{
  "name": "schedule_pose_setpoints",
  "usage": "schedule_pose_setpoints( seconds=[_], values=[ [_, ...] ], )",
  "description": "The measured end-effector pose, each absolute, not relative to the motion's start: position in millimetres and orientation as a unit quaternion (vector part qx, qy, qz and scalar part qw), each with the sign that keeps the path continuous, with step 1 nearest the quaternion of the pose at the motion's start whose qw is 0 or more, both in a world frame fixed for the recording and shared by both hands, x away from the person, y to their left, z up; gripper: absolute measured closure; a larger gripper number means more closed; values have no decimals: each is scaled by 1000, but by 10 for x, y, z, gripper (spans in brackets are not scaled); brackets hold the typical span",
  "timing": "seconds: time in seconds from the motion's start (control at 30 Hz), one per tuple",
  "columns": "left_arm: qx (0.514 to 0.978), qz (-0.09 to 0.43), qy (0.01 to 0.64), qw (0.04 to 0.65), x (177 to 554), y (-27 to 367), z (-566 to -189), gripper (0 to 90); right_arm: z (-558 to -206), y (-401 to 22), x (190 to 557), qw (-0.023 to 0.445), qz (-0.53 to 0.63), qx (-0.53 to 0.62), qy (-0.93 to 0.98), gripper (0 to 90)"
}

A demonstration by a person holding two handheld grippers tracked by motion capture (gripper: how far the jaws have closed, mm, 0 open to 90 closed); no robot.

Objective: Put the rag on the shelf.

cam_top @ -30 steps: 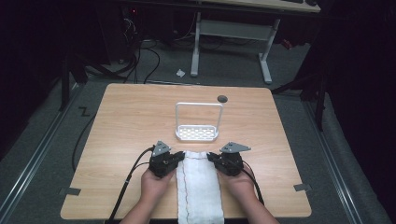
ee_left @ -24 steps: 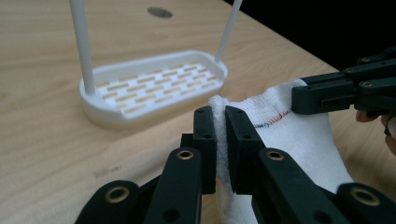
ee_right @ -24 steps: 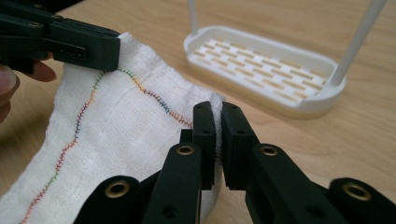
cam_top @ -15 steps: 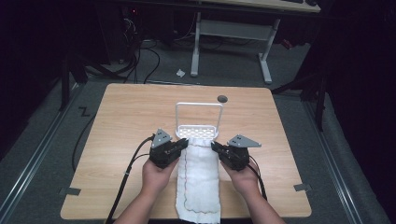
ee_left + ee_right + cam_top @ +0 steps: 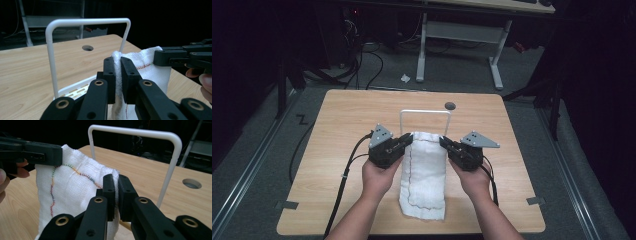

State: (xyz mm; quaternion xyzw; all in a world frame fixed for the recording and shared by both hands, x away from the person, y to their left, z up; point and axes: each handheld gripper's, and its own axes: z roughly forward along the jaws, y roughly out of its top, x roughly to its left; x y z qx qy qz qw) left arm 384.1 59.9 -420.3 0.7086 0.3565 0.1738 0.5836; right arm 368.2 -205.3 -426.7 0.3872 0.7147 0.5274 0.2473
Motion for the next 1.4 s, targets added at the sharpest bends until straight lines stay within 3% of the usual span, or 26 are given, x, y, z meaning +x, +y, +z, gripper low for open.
schedule_pose_setpoints(
  seconds=[0.9,1.4],
  values=[
    [680,259,297,618,3909,669,-3473,834,-3515,-1928,3803,287,574,339,687,860],
    [687,270,304,602,4406,524,-3121,834,-3176,-2082,4226,281,598,365,656,861]
  ],
)
